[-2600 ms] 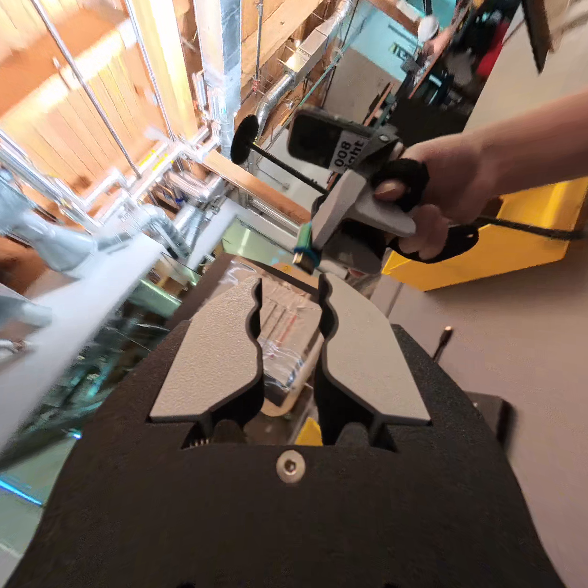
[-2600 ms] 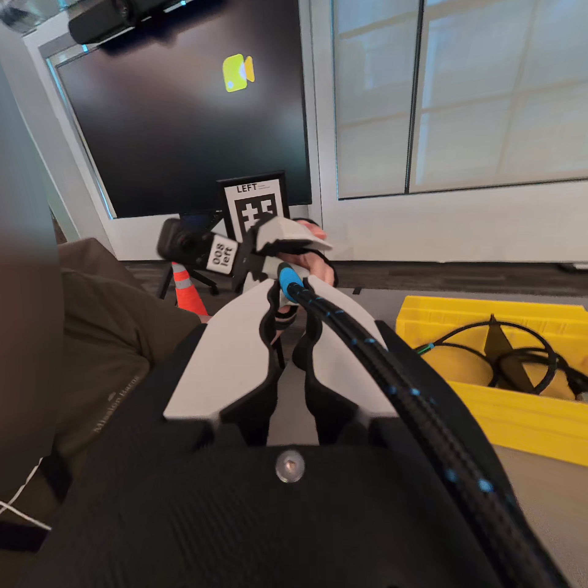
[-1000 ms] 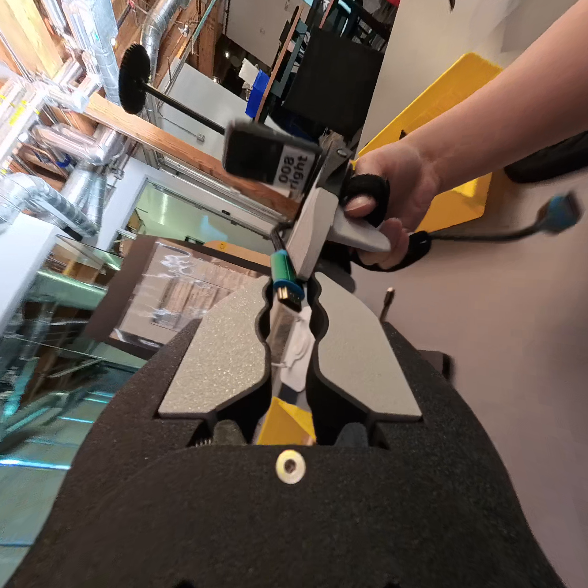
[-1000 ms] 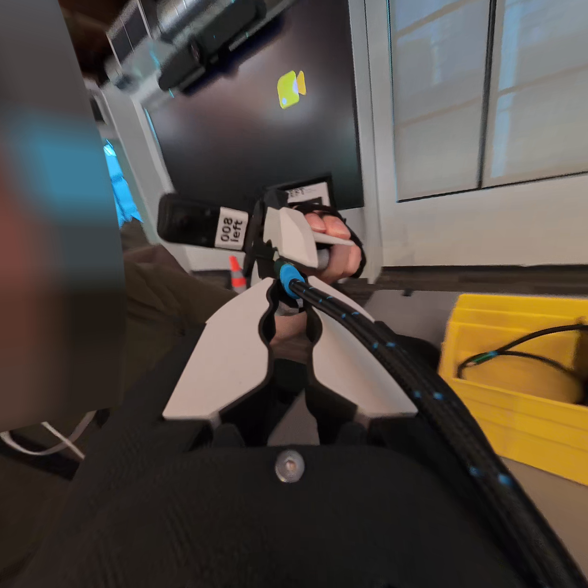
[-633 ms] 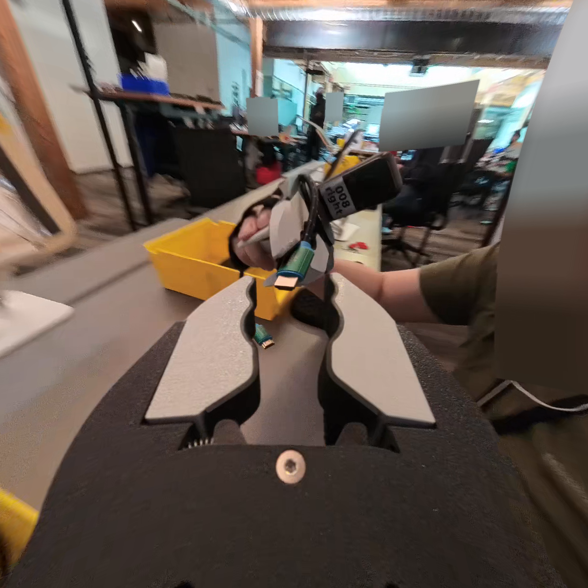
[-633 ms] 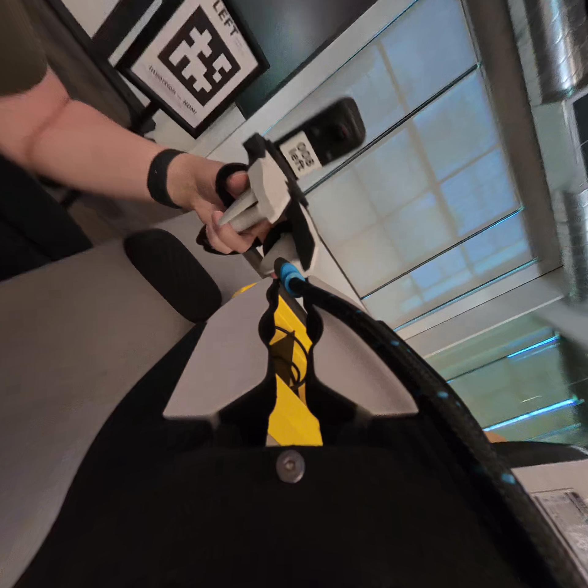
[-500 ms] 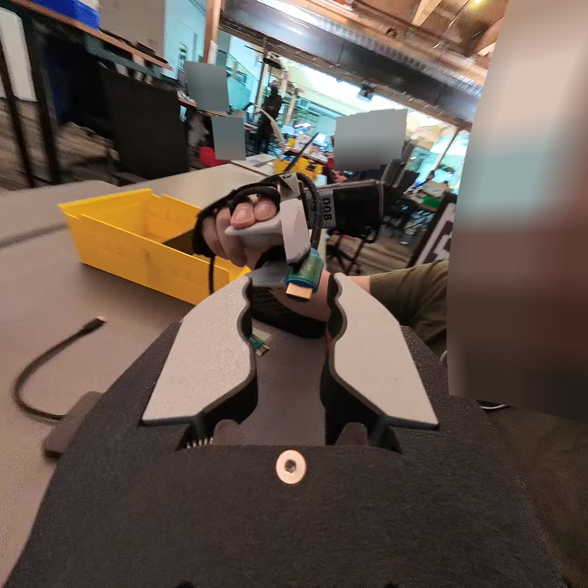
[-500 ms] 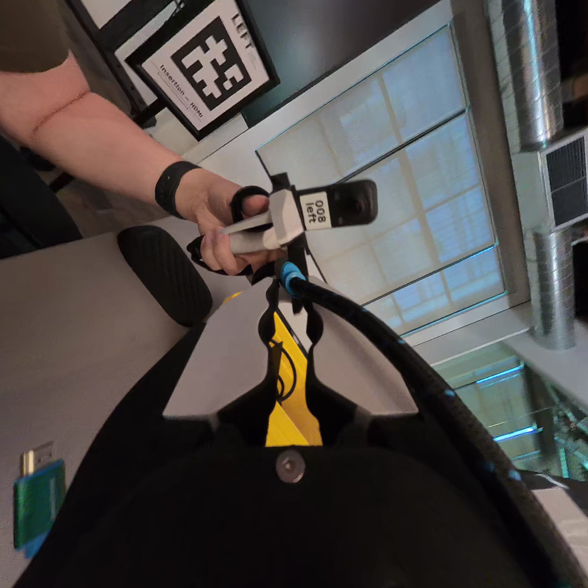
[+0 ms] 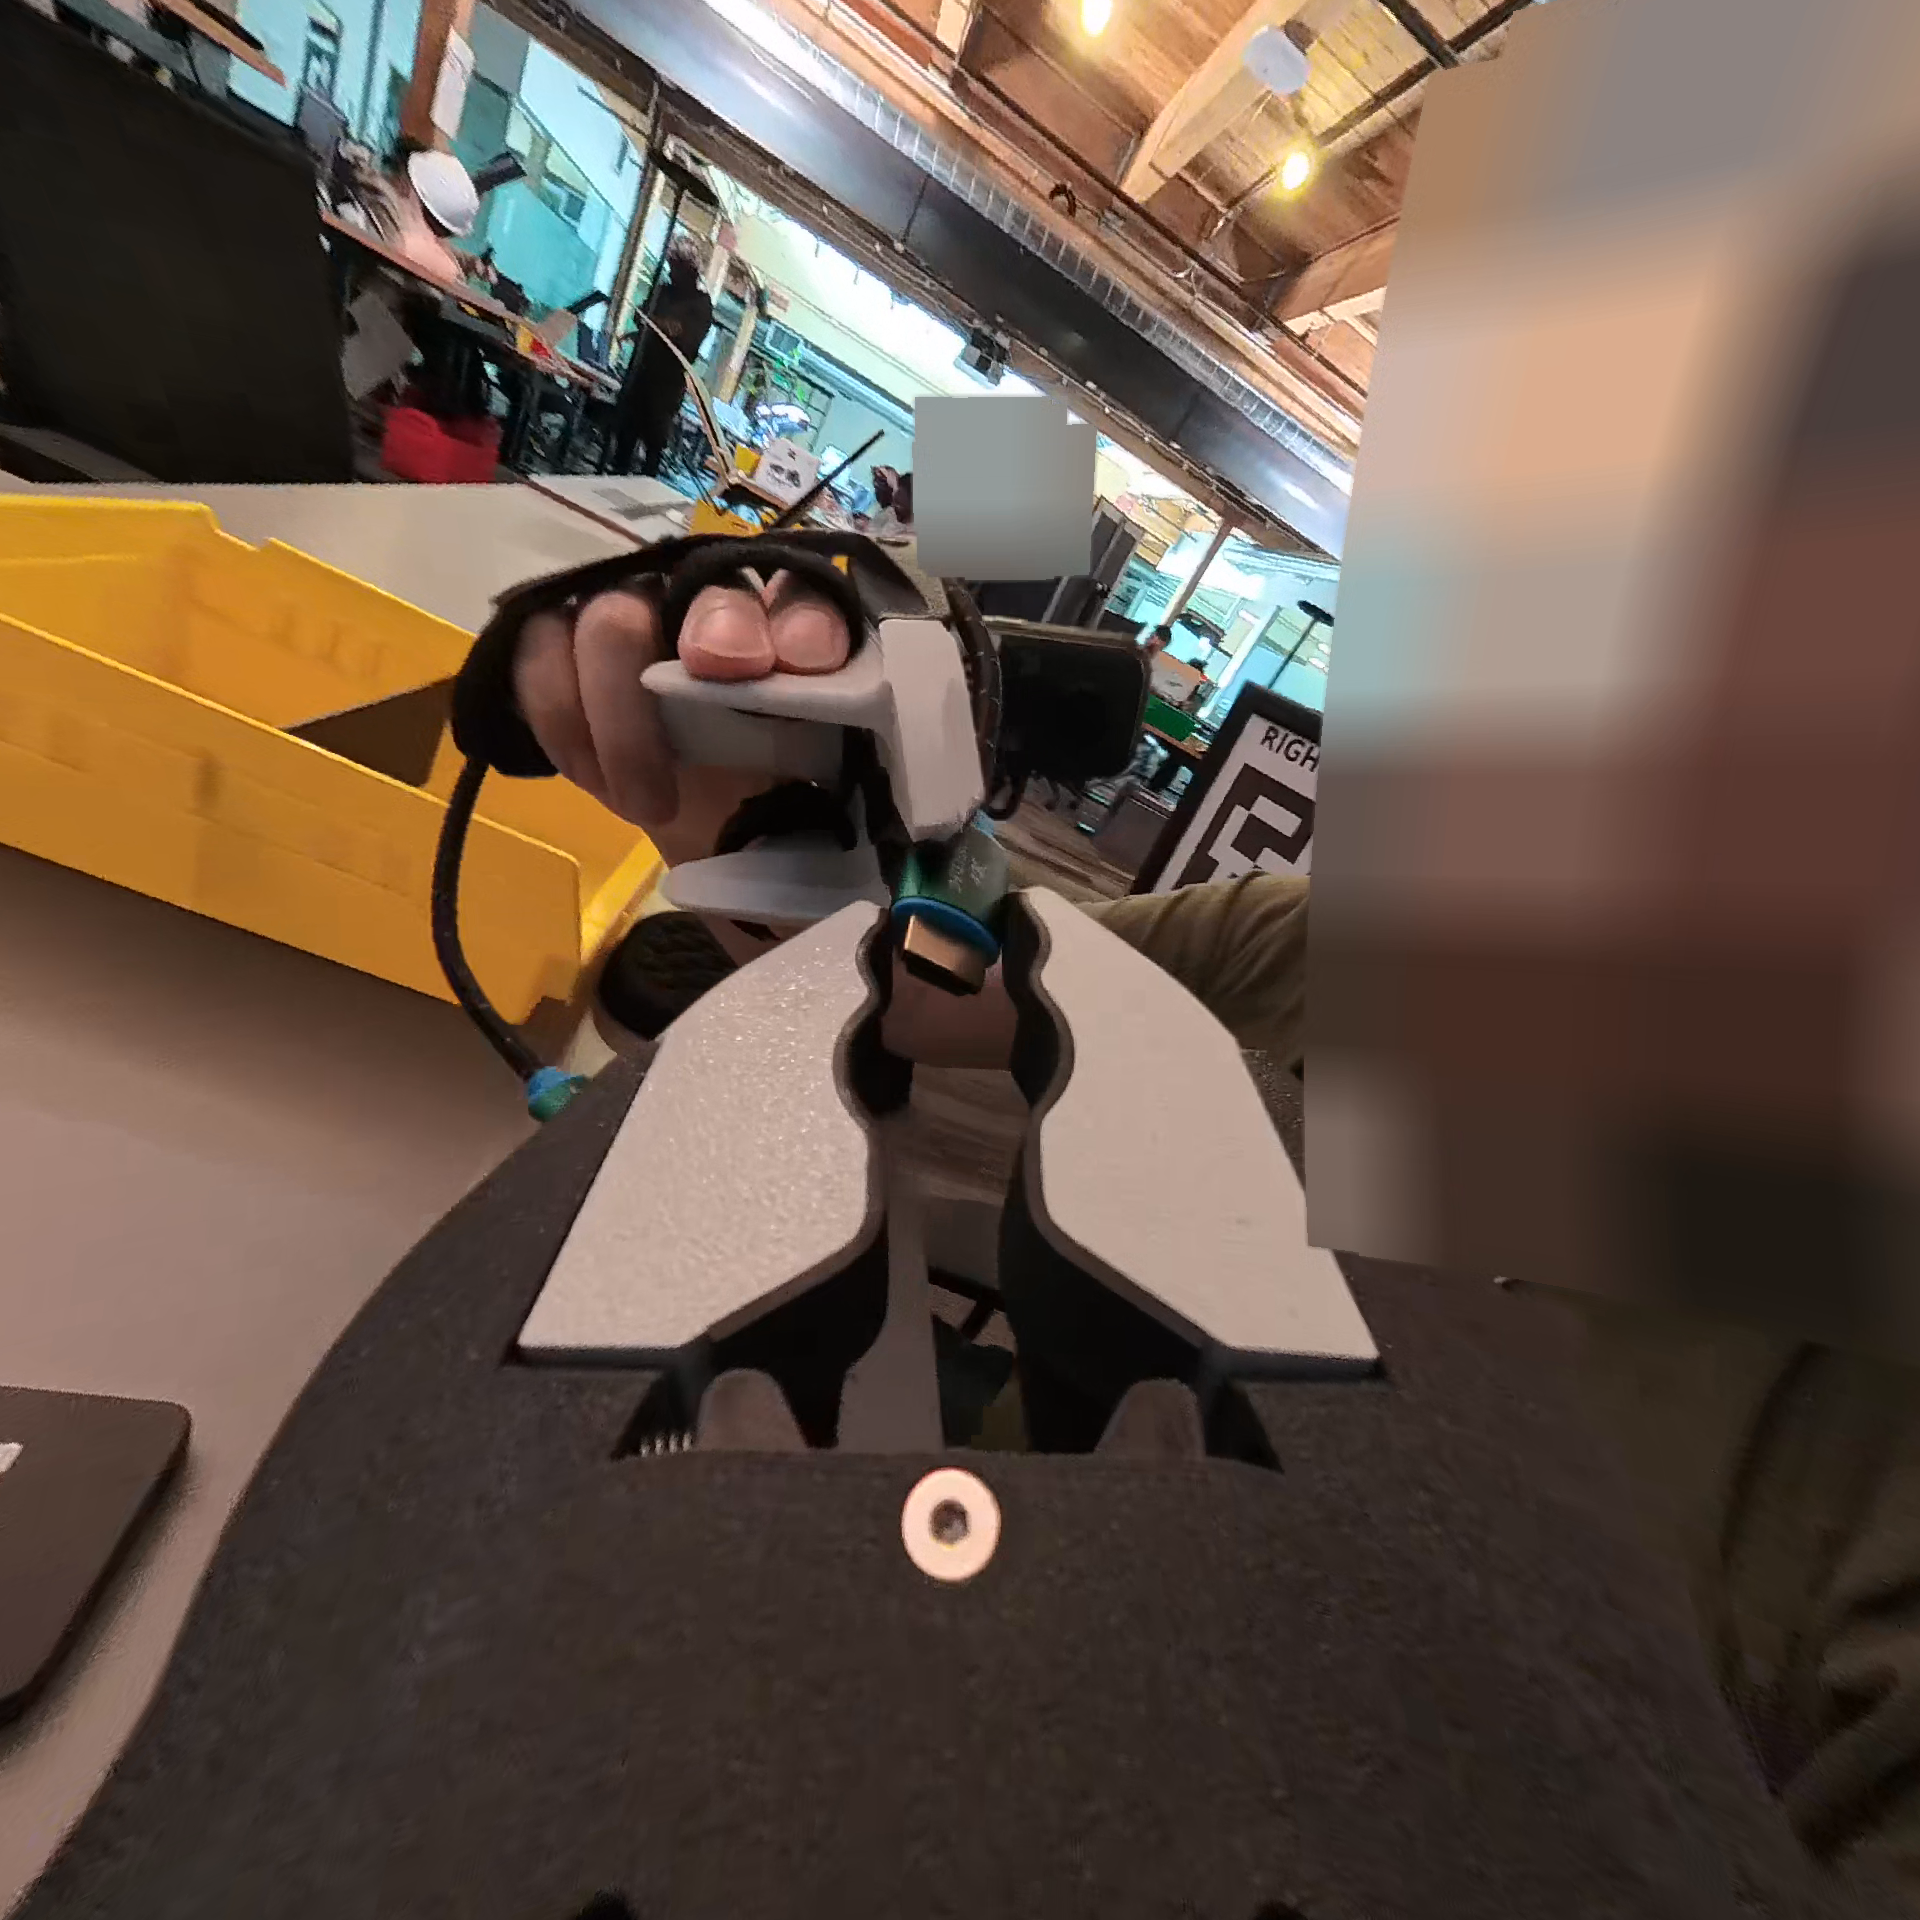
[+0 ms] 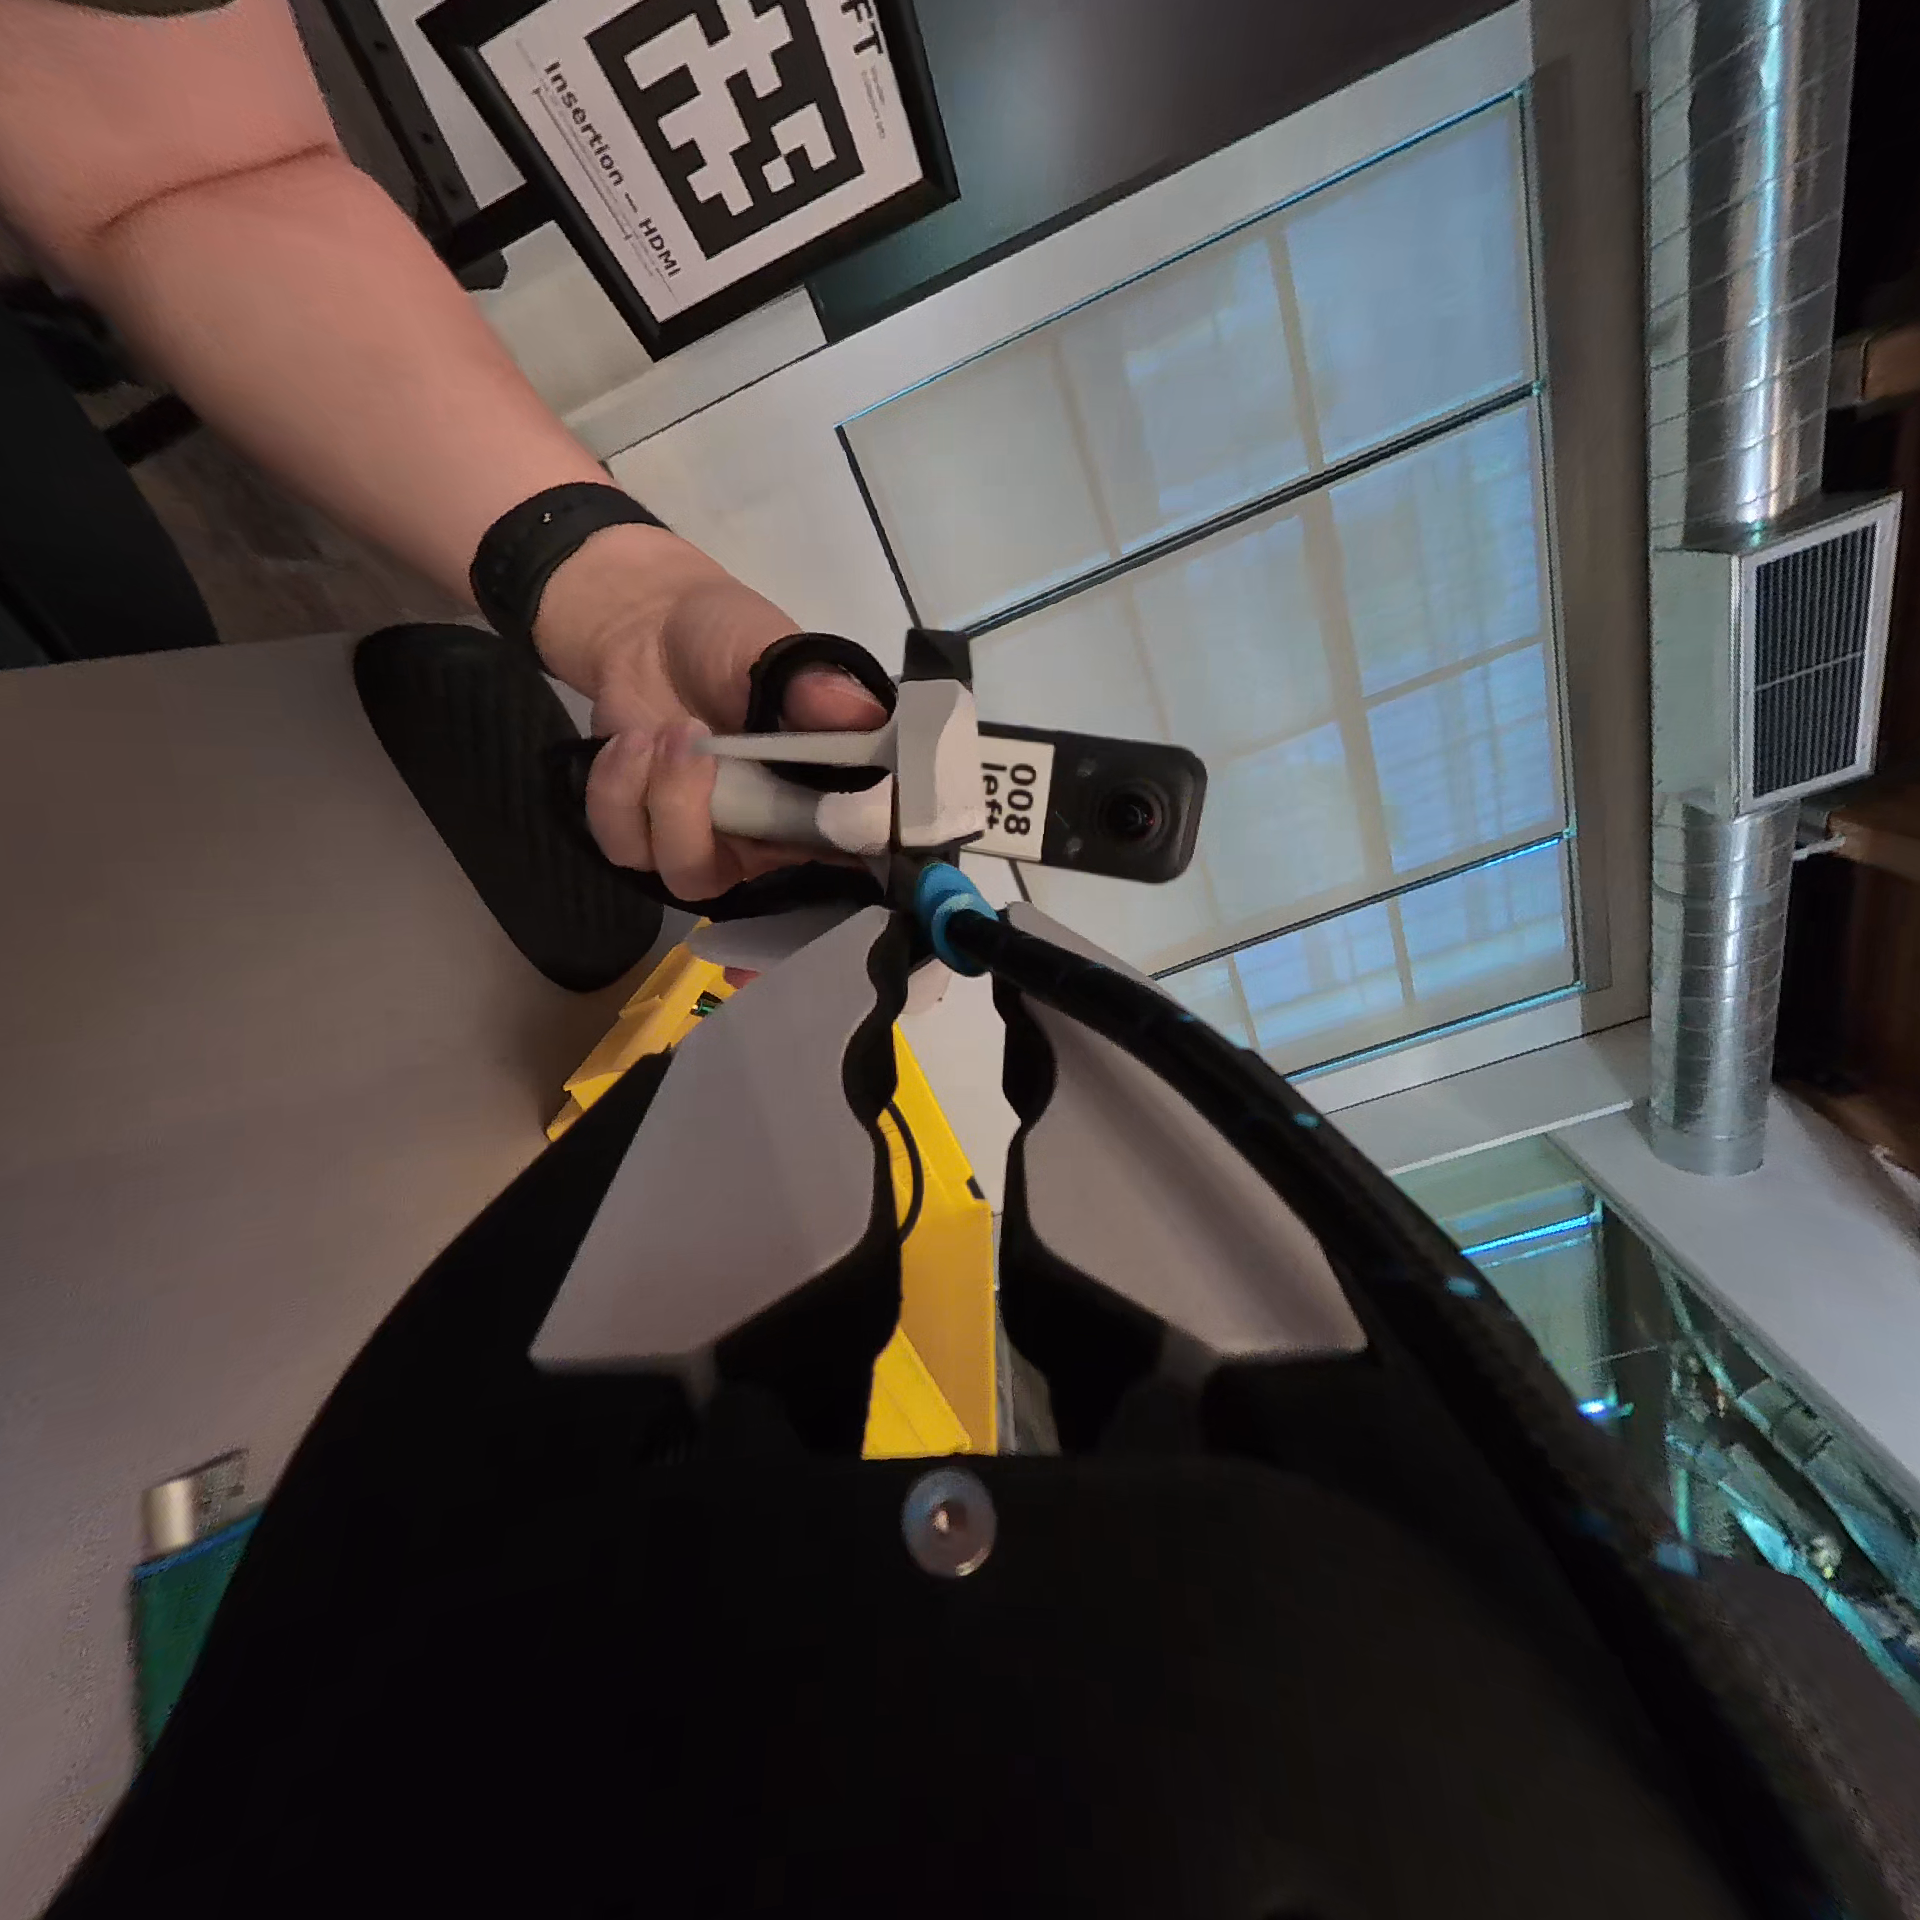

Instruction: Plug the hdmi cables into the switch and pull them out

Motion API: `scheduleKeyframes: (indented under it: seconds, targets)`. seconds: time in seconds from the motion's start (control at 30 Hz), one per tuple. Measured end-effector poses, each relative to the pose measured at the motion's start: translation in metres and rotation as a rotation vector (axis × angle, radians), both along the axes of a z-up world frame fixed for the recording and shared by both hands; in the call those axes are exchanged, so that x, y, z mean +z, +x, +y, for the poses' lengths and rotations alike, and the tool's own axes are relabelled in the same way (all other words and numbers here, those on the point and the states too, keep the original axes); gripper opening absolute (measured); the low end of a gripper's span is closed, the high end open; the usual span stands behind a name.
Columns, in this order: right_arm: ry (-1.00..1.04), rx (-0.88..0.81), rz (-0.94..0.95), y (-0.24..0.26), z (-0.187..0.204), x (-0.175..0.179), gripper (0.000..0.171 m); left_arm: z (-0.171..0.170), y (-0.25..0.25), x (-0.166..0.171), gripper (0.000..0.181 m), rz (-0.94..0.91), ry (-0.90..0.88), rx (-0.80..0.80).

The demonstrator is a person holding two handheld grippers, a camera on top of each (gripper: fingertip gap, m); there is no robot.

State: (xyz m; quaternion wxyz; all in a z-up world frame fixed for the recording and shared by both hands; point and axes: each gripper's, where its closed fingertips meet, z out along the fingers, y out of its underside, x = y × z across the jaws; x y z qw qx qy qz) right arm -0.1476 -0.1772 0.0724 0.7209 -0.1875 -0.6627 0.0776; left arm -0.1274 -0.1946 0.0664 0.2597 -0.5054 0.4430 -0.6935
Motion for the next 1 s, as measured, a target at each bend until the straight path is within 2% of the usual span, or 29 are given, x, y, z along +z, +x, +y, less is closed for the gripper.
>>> scheduleKeyframes:
  seconds: [0.03, 0.2, 0.3, 0.53, 0.93, 1.0]
  targets:
    - [-0.029, -0.001, 0.009, 0.000, 0.002, 0.001, 0.016, 0.002, 0.000, 0.001, 0.019, -0.012, 0.022, 0.025]
    - [-0.337, 0.085, 0.036, -0.007, 0.001, 0.005, 0.030, 0.012, -0.004, 0.003, 0.018, -0.015, 0.157, 0.144]
    - [-0.497, 0.111, 0.036, -0.010, 0.003, 0.005, 0.030, 0.017, -0.006, 0.000, 0.019, 0.026, 0.248, 0.215]
    - [-0.596, 0.038, -0.012, -0.015, 0.009, 0.005, 0.031, 0.020, -0.014, 0.003, 0.019, 0.039, 0.359, 0.273]
    - [-0.551, 0.079, -0.145, -0.011, -0.010, -0.004, 0.027, -0.002, -0.010, -0.003, 0.019, 0.021, 0.302, 0.097]
    - [-0.527, 0.090, -0.139, -0.009, -0.012, -0.002, 0.021, -0.008, -0.011, 0.000, 0.019, -0.006, 0.273, 0.049]
